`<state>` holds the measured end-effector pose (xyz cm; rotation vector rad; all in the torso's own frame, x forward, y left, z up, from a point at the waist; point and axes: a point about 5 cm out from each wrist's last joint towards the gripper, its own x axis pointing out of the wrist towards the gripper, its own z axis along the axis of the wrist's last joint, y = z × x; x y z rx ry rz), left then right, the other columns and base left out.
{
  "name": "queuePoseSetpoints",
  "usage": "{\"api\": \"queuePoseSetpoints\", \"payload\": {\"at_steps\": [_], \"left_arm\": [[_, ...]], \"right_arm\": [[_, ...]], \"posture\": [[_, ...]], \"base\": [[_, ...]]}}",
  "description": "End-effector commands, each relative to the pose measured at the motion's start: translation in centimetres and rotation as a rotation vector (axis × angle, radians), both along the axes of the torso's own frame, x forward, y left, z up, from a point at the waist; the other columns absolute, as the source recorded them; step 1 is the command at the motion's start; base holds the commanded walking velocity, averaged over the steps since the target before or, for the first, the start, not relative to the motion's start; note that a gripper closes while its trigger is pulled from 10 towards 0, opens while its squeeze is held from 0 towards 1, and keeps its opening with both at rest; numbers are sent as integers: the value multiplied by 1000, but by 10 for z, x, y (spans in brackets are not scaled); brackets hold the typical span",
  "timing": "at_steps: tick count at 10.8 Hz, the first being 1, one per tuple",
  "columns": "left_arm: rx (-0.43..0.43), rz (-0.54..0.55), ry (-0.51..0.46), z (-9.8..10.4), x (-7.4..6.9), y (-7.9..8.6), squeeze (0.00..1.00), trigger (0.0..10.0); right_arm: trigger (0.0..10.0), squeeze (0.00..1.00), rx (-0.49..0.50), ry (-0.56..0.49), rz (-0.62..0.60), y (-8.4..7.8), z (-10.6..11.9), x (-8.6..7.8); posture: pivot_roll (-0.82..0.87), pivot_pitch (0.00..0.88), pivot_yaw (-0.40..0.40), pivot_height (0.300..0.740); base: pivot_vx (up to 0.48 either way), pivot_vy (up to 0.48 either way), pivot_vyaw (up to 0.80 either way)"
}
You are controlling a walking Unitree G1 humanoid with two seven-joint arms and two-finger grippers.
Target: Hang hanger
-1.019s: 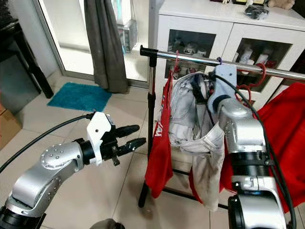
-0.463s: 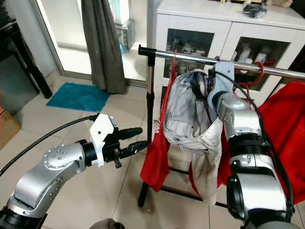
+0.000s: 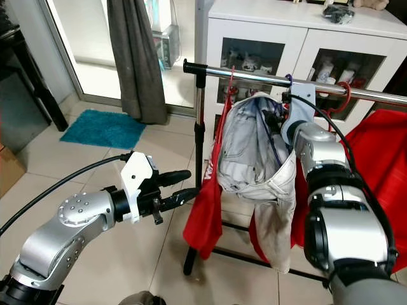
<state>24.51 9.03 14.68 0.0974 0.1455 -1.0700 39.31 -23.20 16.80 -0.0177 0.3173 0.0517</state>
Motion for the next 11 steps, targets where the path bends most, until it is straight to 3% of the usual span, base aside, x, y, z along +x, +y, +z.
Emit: {"api": "queuePoseSetpoints", "payload": {"at_steps": [1, 6, 11], "left_arm": [[10, -10, -11, 3, 1, -1, 0, 10000], [20, -11, -12, 1, 0, -2, 0, 10000], [36, -16, -19, -1, 0, -3, 0, 10000]], "right_arm": [[863, 0, 3, -23, 4, -2, 8, 2], [3333, 0, -41, -12, 33, 3, 3, 4], [3569, 0, -74, -3, 35, 2, -1, 3]], "posture": [[25, 0, -5, 723], [24, 0, -10, 723], [25, 0, -11, 723]], "base": [[0, 0, 0], [0, 0, 0], [0, 0, 0]]}}
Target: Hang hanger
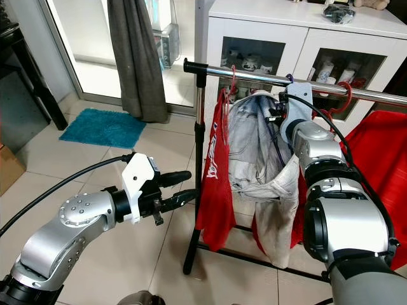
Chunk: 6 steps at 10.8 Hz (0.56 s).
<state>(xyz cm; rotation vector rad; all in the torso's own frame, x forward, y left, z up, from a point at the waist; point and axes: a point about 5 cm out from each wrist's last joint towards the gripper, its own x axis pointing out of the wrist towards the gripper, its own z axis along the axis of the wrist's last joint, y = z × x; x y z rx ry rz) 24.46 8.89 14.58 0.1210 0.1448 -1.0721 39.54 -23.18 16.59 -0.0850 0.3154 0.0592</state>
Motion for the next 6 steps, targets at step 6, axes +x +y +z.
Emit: {"api": "queuePoseSetpoints", "payload": {"at_steps": [6], "left_arm": [[29, -8, -15, -1, 1, -2, 0, 10000]], "right_arm": [[1608, 0, 0, -11, 20, 2, 2, 1]], "posture": [[25, 0, -10, 723]], "base": [[0, 0, 0]]}}
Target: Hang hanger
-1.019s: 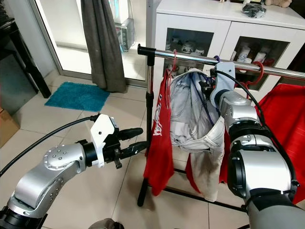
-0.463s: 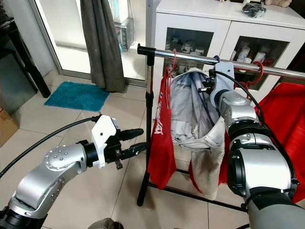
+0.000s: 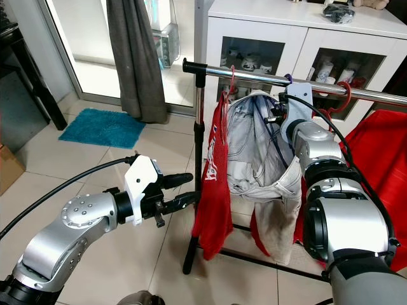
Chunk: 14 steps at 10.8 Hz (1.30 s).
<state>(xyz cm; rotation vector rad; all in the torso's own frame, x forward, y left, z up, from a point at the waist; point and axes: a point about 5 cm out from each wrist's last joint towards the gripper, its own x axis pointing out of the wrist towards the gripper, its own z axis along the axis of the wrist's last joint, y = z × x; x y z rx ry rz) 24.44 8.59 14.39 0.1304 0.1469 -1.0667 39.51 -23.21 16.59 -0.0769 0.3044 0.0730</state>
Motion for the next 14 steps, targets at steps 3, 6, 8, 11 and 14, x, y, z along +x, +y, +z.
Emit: {"api": "queuePoseSetpoints", "payload": {"at_steps": [3, 6, 8, 11, 14], "left_arm": [[-22, 144, -51, 4, 12, 10, 0, 10000], [-43, 318, -60, 0, 20, 18, 0, 10000], [-47, 371, -55, -6, 18, 19, 0, 10000], [-38, 400, -38, -11, 13, 18, 0, 10000], [-33, 417, -14, -18, 9, 16, 0, 10000]], "right_arm": [[0, 0, 25, -107, 50, -15, 24, -3], [0, 0, -20, -239, 138, -18, 52, -32], [0, 0, -29, -326, 146, -13, 66, -53], [0, 0, 7, -290, 94, -1, 48, -95], [0, 0, 44, -217, -41, 18, 4, -149]], "posture": [[18, 0, -5, 723], [-2, 0, 5, 723], [-15, 0, 11, 723], [-8, 0, 11, 723], [3, 0, 21, 723]], "base": [[0, 0, 0], [0, 0, 0], [0, 0, 0], [0, 0, 0], [0, 0, 0]]}}
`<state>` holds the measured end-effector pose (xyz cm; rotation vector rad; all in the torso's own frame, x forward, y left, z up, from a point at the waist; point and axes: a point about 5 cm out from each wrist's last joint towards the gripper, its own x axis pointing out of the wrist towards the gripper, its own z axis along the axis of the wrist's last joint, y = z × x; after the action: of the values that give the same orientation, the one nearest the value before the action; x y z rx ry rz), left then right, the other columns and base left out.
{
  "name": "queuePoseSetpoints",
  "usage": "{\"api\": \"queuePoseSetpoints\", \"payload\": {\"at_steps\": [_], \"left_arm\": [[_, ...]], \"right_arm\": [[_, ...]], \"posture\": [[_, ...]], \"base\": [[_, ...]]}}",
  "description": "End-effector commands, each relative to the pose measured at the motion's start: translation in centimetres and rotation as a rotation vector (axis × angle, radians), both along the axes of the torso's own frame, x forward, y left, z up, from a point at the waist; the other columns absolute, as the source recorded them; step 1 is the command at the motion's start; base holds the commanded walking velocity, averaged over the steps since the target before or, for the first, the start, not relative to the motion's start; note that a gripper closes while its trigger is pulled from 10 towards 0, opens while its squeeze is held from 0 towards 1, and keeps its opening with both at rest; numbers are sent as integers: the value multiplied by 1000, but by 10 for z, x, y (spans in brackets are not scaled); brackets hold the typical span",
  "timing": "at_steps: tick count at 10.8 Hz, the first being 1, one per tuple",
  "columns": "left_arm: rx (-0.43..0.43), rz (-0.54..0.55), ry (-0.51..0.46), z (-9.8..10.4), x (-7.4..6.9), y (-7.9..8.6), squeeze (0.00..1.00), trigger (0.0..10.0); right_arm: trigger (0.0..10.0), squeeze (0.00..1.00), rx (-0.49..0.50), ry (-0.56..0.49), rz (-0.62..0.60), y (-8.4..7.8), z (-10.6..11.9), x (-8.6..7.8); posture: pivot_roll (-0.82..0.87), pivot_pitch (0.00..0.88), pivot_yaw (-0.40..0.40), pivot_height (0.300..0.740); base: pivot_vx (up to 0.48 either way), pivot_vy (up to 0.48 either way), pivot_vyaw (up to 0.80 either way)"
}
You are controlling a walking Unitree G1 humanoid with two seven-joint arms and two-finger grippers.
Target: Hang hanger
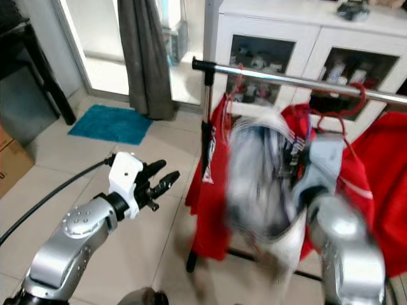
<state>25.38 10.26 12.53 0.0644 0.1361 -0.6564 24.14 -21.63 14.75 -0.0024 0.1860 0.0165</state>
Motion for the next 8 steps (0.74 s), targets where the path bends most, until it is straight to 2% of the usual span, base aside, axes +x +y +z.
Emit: {"api": "queuePoseSetpoints", "payload": {"at_steps": [1, 2, 4, 5, 8], "left_arm": [[10, 8, 6, -1, -1, -1, 0, 10000], [16, 7, 20, -4, -4, 0, 0, 10000], [14, -4, 32, -5, -7, 0, 0, 10000], [5, 1, 35, -5, -5, 1, 0, 10000], [-10, 68, 28, -3, 0, 10, 0, 10000]], "right_arm": [[0, 0, -20, -84, -10, 3, 14, -2], [0, 0, -38, -72, -37, 6, 6, -5], [0, 0, -59, -86, -42, 9, 10, -6], [0, 0, -108, -70, 1, 13, 8, -4], [0, 0, -94, -26, 47, 27, -8, -3]], "posture": [[4, 0, 20, 723], [-1, 0, 33, 723], [-8, 0, 44, 723], [-8, 0, 37, 723], [-3, 0, 21, 723]], "base": [[0, 0, 0], [-266, 0, 0], [-266, 0, 0], [-270, 0, 0], [-269, 0, 0]]}}
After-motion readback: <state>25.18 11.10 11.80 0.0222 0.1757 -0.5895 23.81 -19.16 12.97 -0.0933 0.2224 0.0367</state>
